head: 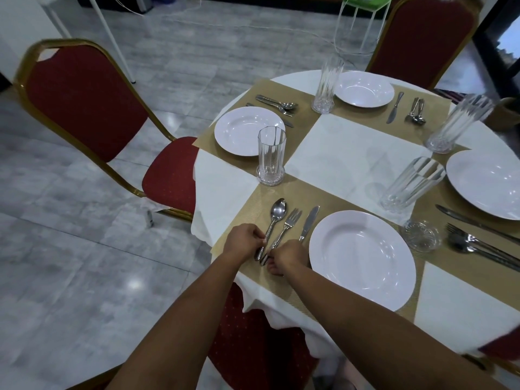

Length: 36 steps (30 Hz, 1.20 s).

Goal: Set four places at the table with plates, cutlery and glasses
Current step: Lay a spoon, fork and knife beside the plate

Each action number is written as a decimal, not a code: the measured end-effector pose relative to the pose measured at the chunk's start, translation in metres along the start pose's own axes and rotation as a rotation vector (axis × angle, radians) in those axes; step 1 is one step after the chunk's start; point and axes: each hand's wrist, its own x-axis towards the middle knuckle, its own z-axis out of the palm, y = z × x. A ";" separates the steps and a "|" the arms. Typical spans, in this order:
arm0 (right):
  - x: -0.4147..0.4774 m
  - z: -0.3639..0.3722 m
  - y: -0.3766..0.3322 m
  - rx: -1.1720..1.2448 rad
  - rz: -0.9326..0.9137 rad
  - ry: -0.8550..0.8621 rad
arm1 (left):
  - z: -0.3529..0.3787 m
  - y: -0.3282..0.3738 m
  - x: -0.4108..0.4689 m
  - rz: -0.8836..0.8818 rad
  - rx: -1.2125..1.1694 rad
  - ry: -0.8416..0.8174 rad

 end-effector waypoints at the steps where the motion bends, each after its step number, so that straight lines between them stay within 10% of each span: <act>1: 0.000 -0.001 0.000 -0.002 0.000 -0.004 | 0.000 0.000 -0.001 -0.002 -0.002 0.002; 36: -0.011 -0.009 0.004 -0.176 -0.172 0.049 | 0.005 0.002 -0.005 -0.018 0.033 0.042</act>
